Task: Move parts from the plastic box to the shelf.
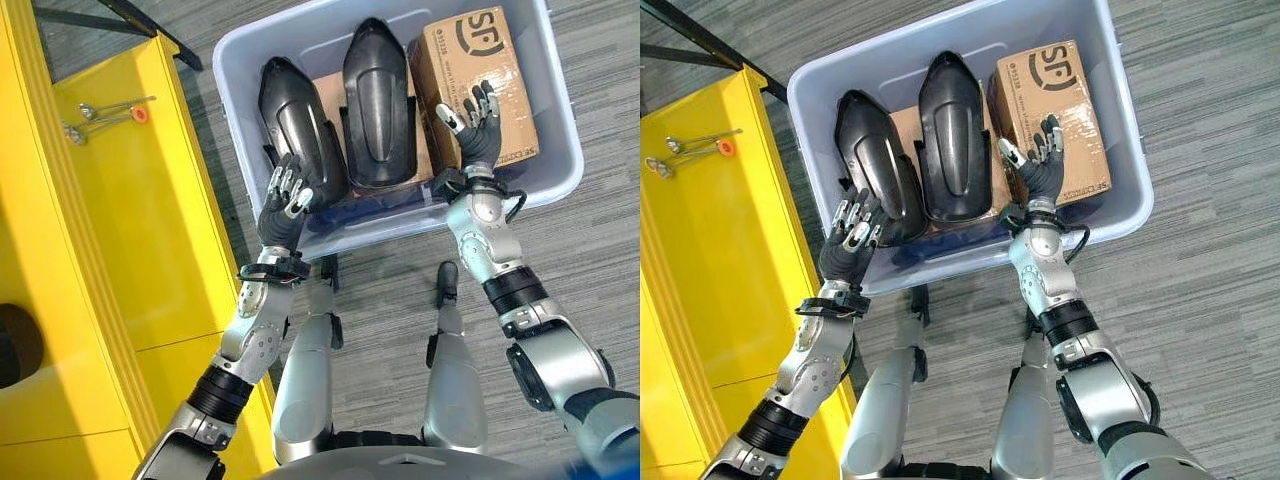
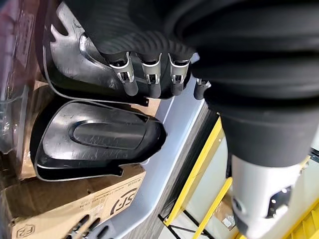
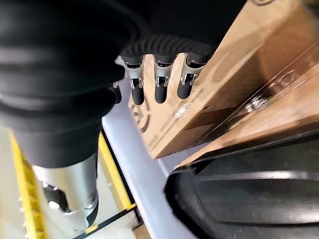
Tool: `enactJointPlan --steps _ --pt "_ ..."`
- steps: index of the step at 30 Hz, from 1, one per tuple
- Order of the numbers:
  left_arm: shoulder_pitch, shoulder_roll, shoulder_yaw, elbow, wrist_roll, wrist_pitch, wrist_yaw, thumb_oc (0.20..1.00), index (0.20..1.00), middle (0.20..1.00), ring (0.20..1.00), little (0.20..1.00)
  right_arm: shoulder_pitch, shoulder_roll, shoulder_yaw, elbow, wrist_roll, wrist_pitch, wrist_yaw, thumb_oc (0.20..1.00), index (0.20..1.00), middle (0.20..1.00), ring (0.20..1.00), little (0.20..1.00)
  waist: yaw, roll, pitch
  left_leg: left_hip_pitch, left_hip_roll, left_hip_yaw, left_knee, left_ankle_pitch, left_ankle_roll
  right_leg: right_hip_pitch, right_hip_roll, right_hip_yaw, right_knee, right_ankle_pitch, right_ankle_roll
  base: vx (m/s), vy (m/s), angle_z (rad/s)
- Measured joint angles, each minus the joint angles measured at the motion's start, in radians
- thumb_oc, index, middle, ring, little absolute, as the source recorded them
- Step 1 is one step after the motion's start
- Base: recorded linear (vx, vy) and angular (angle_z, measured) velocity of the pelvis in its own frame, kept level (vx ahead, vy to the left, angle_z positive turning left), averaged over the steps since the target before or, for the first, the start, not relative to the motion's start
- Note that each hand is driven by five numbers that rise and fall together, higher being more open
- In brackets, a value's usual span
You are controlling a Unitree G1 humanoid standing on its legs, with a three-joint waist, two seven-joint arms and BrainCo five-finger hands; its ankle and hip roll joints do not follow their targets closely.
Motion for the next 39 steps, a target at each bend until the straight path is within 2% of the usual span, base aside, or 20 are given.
enactJointPlan --steps 6,10,18,20,24,28,32,39 --pt "-0.006 0.002 -0.031 0.000 0.000 -0.001 0.001 1.000 1.000 1.000 1.000 1.000 -0.053 -0.010 0.001 0.101 0.018 -0.004 -0.020 1.000 1.000 1.000 1.000 1.000 0.002 -0.004 0.002 -0.037 -0.005 -0.003 0.010 0.001 0.001 -0.029 -0.003 -0.001 0.001 0.004 0.003 0.00 0.008 0.01" --pt "-0.024 -0.002 -0.031 0.001 0.000 -0.001 0.003 1.000 1.000 1.000 1.000 1.000 -0.057 -0.006 0.027 0.090 0.018 -0.004 -0.019 1.000 1.000 1.000 1.000 1.000 0.000 -0.029 0.017 -0.038 -0.003 -0.002 0.011 0.001 0.001 -0.033 -0.002 0.000 0.001 0.006 0.003 0.00 -0.005 -0.03" --pt "-0.044 -0.003 -0.029 0.001 0.000 -0.002 0.021 1.000 1.000 1.000 1.000 1.000 -0.030 0.019 0.130 -0.064 0.015 0.001 0.018 1.000 1.000 1.000 1.000 1.000 0.002 -0.033 0.019 -0.041 -0.003 -0.003 0.011 0.001 0.001 -0.033 -0.001 -0.001 0.001 0.006 0.003 0.00 -0.001 0.00" --pt "-0.044 0.000 -0.025 0.001 0.001 -0.002 0.024 1.000 1.000 1.000 1.000 1.000 0.014 0.022 0.164 -0.169 -0.001 0.004 0.029 1.000 1.000 1.000 1.000 1.000 0.002 -0.037 0.021 -0.044 -0.003 -0.007 0.013 0.001 0.001 -0.033 -0.001 -0.003 0.001 0.005 0.003 -0.01 -0.009 0.05" --pt "-0.039 -0.001 -0.024 0.000 0.002 -0.002 0.039 1.000 1.000 1.000 1.000 1.000 0.047 0.043 0.180 -0.175 -0.025 0.010 0.062 1.000 1.000 1.000 1.000 1.000 0.002 -0.039 0.021 -0.059 -0.005 -0.019 0.024 0.001 0.001 -0.034 -0.001 -0.014 0.001 0.005 0.002 -0.01 -0.005 0.09" --pt "-0.035 0.000 -0.020 0.000 0.002 -0.002 0.042 1.000 1.000 1.000 1.000 1.000 0.066 0.044 0.167 -0.095 -0.029 0.020 0.070 1.000 1.000 1.000 1.000 1.000 0.008 -0.039 0.021 -0.070 -0.011 -0.029 0.030 0.004 0.005 -0.034 -0.005 -0.028 0.003 0.006 0.003 -0.01 0.001 0.08" --pt "-0.028 0.001 -0.026 0.000 0.001 -0.003 0.042 1.000 1.000 1.000 1.000 1.000 0.003 0.040 0.110 0.102 -0.044 0.030 0.045 1.000 1.000 1.000 1.000 1.000 0.020 -0.039 0.021 -0.074 -0.013 -0.029 0.030 0.004 0.006 -0.038 -0.006 -0.028 0.002 0.007 0.005 0.00 0.000 0.00" --pt "-0.031 0.004 -0.031 0.001 0.001 -0.005 0.041 1.000 1.000 1.000 1.000 1.000 -0.112 -0.016 0.041 0.210 -0.044 0.028 -0.006 1.000 1.000 1.000 1.000 1.000 0.023 -0.039 0.021 -0.129 -0.014 -0.028 0.033 0.008 0.010 -0.093 -0.008 -0.027 0.003 0.013 0.007 0.00 0.000 0.00"
